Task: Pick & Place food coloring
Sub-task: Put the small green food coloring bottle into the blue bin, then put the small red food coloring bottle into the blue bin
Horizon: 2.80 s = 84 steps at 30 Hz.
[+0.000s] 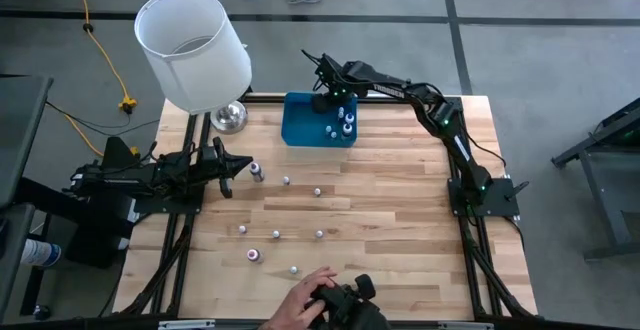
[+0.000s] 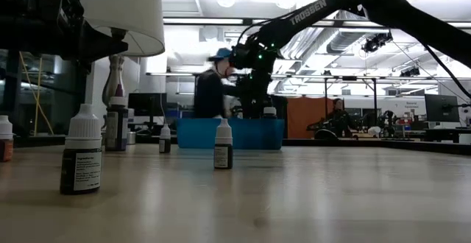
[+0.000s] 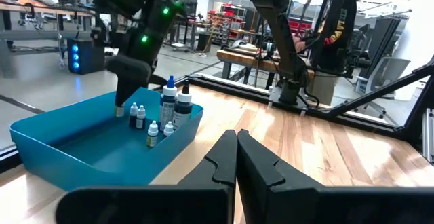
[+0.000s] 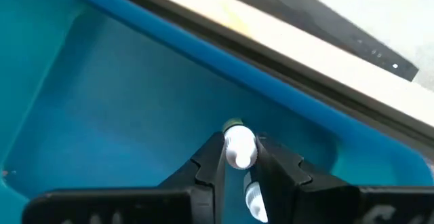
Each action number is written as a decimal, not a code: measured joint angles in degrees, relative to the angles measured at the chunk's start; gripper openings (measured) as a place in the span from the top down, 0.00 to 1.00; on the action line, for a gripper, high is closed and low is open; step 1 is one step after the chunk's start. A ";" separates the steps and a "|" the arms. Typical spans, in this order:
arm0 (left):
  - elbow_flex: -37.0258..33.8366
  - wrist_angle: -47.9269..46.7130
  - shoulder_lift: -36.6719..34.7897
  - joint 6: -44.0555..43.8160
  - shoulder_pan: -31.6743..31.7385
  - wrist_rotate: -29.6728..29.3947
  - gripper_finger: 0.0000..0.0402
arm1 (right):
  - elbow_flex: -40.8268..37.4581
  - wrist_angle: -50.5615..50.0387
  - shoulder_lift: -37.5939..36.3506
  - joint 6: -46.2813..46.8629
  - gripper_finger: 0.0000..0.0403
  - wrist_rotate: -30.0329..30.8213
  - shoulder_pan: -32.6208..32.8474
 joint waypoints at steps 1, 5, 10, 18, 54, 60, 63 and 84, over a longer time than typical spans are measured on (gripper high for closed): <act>-0.01 0.00 0.00 0.00 -0.01 0.00 1.00 | 0.00 -0.10 0.31 -0.03 0.85 -0.11 0.07; 0.00 0.00 0.01 0.00 -0.01 0.00 1.00 | 0.00 -0.09 1.02 -0.07 0.85 -1.04 0.31; -0.01 0.00 -0.01 0.00 0.00 -0.02 1.00 | 0.00 -0.70 1.28 -0.60 0.85 -1.44 0.44; 0.01 0.00 0.00 0.00 0.01 -0.02 1.00 | 0.00 -3.11 1.28 -1.53 0.85 -1.56 0.44; 0.02 0.00 0.00 0.00 0.00 -0.02 1.00 | 0.13 -2.82 0.43 -4.95 0.71 -2.74 0.44; 0.00 0.00 0.00 0.00 0.00 -0.02 1.00 | 0.13 -2.78 -0.11 -6.61 0.71 -2.81 0.44; 0.01 0.00 -0.01 0.00 0.01 -0.01 1.00 | 0.13 -2.67 -1.30 -7.43 0.71 -1.77 0.44; -0.01 0.00 0.01 0.00 0.00 -0.01 1.00 | 0.13 -11.10 -20.86 -28.75 0.71 -4.99 5.84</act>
